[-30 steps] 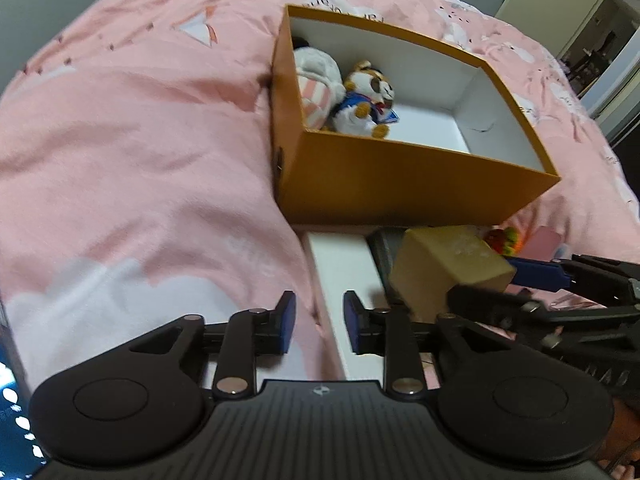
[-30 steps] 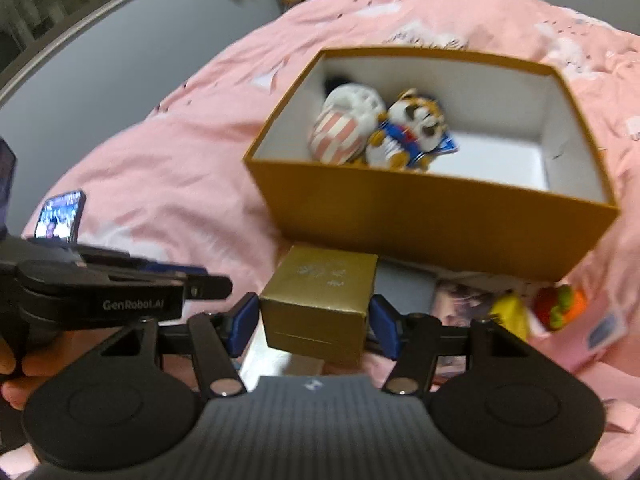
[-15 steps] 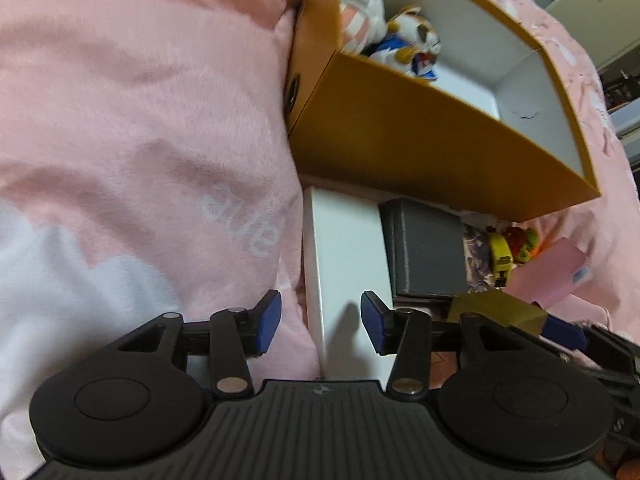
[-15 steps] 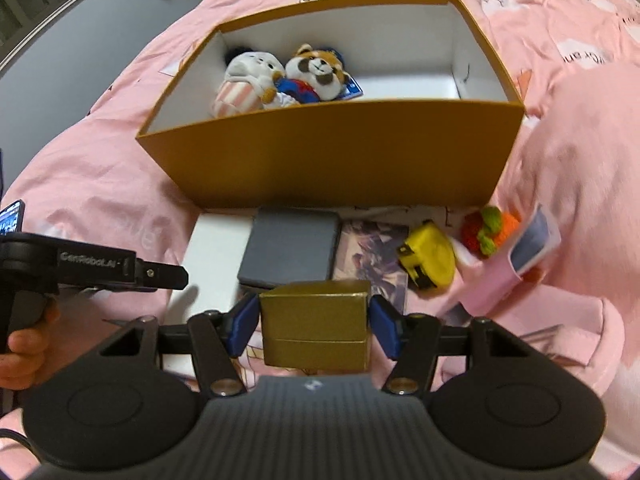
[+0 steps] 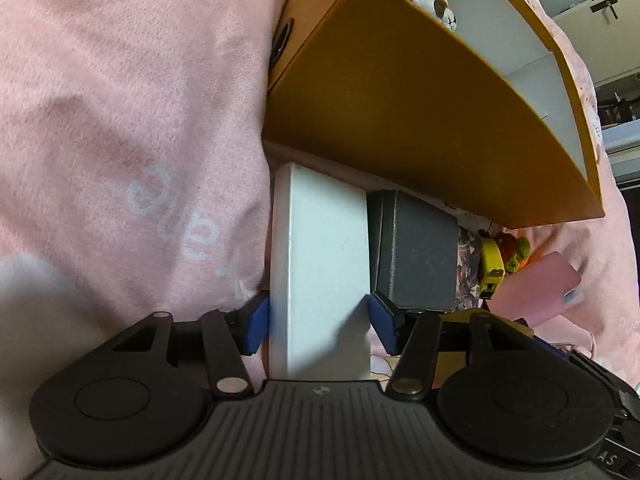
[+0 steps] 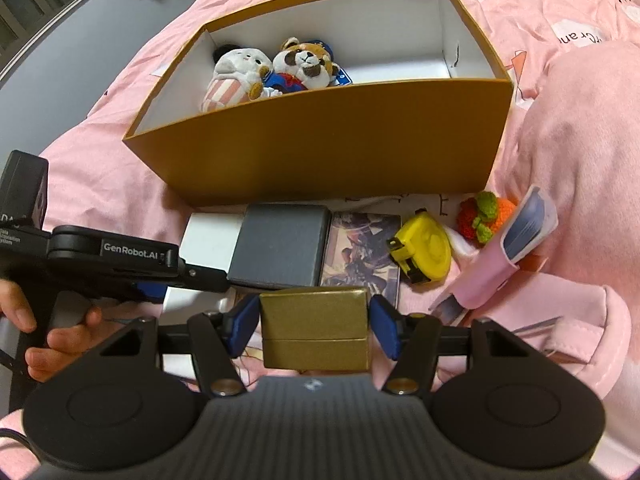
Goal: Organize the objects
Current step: 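Grasp the gold gift box with the right tool while the left tool approaches the white box, then grasp the white rectangular box with the left tool while the right tool lifts the gold box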
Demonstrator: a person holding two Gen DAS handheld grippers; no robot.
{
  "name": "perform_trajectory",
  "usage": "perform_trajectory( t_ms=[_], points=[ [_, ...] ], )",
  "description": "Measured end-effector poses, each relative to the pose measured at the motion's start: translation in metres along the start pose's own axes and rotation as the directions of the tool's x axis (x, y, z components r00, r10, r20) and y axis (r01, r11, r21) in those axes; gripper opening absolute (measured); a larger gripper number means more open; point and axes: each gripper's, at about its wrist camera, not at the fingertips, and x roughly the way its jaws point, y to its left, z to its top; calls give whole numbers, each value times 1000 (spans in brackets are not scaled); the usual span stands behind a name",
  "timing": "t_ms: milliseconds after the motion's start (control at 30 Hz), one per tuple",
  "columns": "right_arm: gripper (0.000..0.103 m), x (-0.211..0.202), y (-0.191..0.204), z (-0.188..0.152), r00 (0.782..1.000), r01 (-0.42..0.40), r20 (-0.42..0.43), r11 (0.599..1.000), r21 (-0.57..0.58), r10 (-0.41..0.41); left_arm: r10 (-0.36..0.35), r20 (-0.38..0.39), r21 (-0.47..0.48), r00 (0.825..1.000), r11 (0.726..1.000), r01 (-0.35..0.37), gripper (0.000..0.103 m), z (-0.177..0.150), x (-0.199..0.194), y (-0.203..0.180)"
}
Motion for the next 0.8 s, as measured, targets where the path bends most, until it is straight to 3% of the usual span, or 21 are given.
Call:
perform_trajectory(
  t_ms=[133, 233, 367, 500, 667, 800],
  points=[
    [63, 2, -4, 0, 1000, -4, 1, 1000, 20, 4, -7, 29, -13, 1000, 1000, 8, 47, -4, -12, 0],
    [63, 1, -6, 1, 1000, 3, 10, 1000, 28, -3, -31, 45, -4, 998, 1000, 31, 46, -7, -24, -3],
    [66, 0, -7, 1, 1000, 11, 8, 999, 30, -11, -68, 55, 57, 996, 996, 65, 36, -14, -36, -14],
    [70, 1, -5, -1, 999, 32, -15, 999, 10, -32, -25, 43, 96, 999, 995, 21, 37, -17, -32, -27],
    [77, -6, -1, -9, 999, 34, -28, 999, 2, -34, -6, 45, 81, 999, 997, 2, 38, -16, -25, -30],
    [83, -3, 12, -22, 996, 50, -74, 997, -66, -55, 33, 38, 101, 999, 994, -36, 41, -18, -18, -39]
  ],
)
